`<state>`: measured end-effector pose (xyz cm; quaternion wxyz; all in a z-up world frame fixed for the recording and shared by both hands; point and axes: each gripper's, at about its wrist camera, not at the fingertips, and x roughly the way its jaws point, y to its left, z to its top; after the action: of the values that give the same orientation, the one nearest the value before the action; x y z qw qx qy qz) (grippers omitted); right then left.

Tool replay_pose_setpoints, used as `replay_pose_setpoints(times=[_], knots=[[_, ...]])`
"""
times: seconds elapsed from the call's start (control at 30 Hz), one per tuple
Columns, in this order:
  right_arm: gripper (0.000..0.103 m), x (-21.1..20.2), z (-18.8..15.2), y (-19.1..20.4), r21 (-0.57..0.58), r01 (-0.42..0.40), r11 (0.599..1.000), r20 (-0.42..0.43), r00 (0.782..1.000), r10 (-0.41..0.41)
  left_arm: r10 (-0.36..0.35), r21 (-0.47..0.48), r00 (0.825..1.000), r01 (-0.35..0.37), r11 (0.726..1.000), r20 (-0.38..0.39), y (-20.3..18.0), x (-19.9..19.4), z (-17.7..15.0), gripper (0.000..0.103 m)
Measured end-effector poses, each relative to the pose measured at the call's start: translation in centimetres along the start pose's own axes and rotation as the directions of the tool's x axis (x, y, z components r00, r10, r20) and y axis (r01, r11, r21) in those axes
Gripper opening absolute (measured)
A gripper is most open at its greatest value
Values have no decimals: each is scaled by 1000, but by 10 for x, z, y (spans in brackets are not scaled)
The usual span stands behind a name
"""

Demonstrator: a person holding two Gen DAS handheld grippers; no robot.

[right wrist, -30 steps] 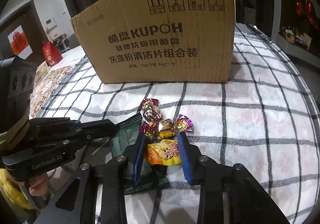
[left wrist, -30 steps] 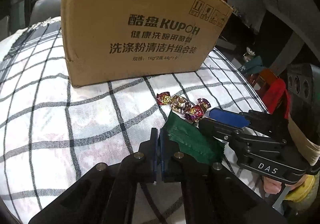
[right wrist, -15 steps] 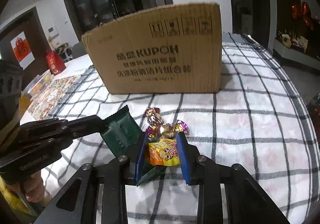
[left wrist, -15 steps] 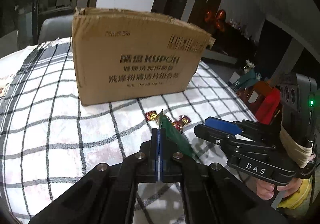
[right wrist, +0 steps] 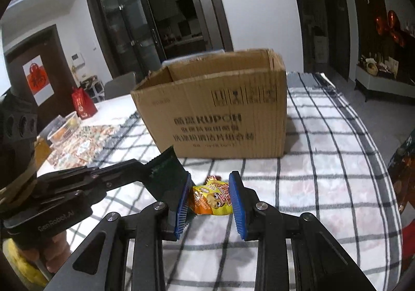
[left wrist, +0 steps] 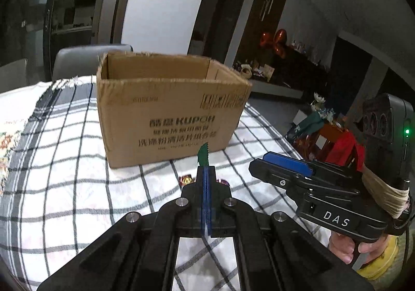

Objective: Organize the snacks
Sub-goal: 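Carry both packets over the box and open both tools to drop them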

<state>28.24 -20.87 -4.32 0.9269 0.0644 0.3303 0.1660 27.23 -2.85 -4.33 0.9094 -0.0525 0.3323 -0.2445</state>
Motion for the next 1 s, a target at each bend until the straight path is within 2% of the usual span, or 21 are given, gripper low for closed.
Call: replay_pose_setpoints(times=[0.43, 0.47, 0.53, 1.0], knots=[[31, -23, 37, 13, -33, -13, 999, 90, 996, 16, 19, 38, 995, -23, 999, 94, -10, -27, 35, 2], [30, -25, 40, 14, -36, -14, 999, 96, 995, 17, 21, 40, 994, -25, 999, 105, -10, -29, 39, 2], [11, -26, 48, 15, -44, -25, 999, 102, 994, 30, 21, 43, 992, -27, 999, 121, -11, -32, 46, 2], [10, -27, 100, 19, -90, 0, 996, 164, 986, 15, 63, 80, 969, -84, 993, 239, -8, -38, 116, 2]])
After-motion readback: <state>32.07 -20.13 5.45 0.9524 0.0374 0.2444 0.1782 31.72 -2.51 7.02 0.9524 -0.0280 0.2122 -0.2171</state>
